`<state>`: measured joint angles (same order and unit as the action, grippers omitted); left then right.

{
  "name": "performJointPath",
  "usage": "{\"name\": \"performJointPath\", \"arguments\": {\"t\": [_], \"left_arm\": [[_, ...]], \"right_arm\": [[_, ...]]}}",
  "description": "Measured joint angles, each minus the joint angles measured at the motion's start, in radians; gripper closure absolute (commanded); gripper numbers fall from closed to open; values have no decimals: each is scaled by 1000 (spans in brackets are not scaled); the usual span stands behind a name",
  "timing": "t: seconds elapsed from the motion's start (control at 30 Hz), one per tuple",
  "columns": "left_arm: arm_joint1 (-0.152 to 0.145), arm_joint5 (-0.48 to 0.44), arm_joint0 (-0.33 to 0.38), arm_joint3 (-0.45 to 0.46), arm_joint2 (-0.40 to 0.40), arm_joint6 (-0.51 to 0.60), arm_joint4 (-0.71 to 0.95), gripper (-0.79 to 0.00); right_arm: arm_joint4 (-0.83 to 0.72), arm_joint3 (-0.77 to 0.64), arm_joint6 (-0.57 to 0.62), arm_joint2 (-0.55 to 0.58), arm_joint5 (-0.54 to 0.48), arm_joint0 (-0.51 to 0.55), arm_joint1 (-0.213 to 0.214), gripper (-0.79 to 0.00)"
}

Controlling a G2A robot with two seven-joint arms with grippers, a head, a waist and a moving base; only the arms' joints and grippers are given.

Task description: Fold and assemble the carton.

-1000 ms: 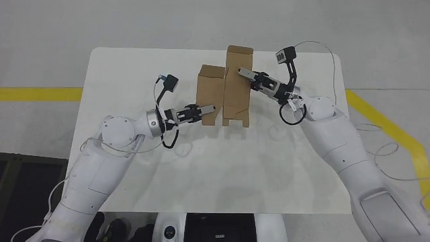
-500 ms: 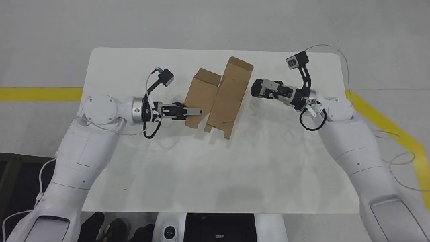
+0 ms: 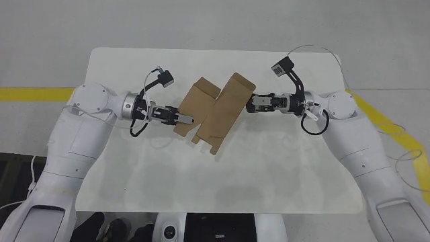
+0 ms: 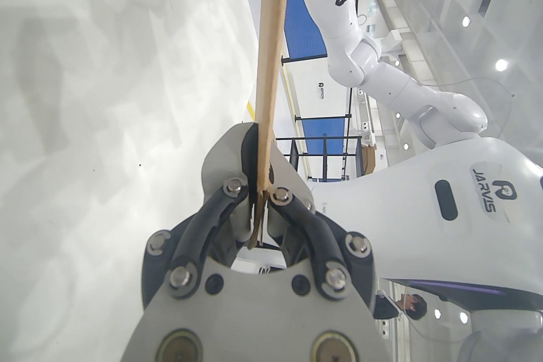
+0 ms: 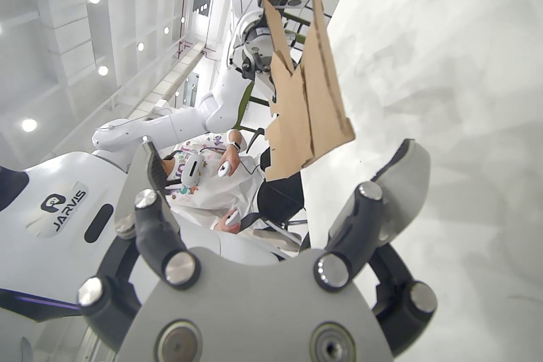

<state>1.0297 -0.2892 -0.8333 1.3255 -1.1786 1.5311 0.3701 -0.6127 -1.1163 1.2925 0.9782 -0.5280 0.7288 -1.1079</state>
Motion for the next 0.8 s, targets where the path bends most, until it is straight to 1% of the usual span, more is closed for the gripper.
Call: {"name": "performJointPath", "arguments": {"t": [0.17, 0.2, 0.27, 0.3, 0.33, 0.47, 0.57, 0.63, 0.67, 0.7, 0.8], "left_arm": [[-12, -4, -6, 21, 22, -5, 18, 0], [-14, -7, -7, 22, 26, -7, 19, 0], [-17, -11, -8, 25, 35, -11, 25, 0], [-18, -11, -8, 26, 39, -12, 29, 0], [-20, -12, -9, 26, 44, -12, 34, 0], [-25, -11, -7, 27, 60, -12, 48, 0], [-28, -13, -5, 27, 70, -13, 55, 0], [-31, -14, -2, 27, 75, -14, 61, 0], [-32, -14, -2, 27, 77, -14, 64, 0], [-33, -14, -1, 26, 79, -14, 66, 0], [-36, -17, 0, 24, 85, -17, 70, 0]], "right_arm": [[-16, 2, -5, -37, -5, 2, 8, -782], [-20, 2, -10, -41, -10, 3, 9, -705], [-30, 1, -27, -48, -27, 6, 12, -486], [-31, 0, -32, -52, -32, 7, 14, -425], [-32, -1, -37, -57, -37, 8, 16, -391], [-31, -6, -49, -75, -49, 9, 22, -348], [-34, -10, -56, -90, -56, 7, 27, -262], [-41, -11, -61, -101, -61, 6, 29, -148], [-45, -13, -62, -106, -62, 5, 30, -52], [-52, -16, -62, -114, -62, 4, 30, -3], [-61, -18, -61, -129, -61, -2, 32, 0]]}}
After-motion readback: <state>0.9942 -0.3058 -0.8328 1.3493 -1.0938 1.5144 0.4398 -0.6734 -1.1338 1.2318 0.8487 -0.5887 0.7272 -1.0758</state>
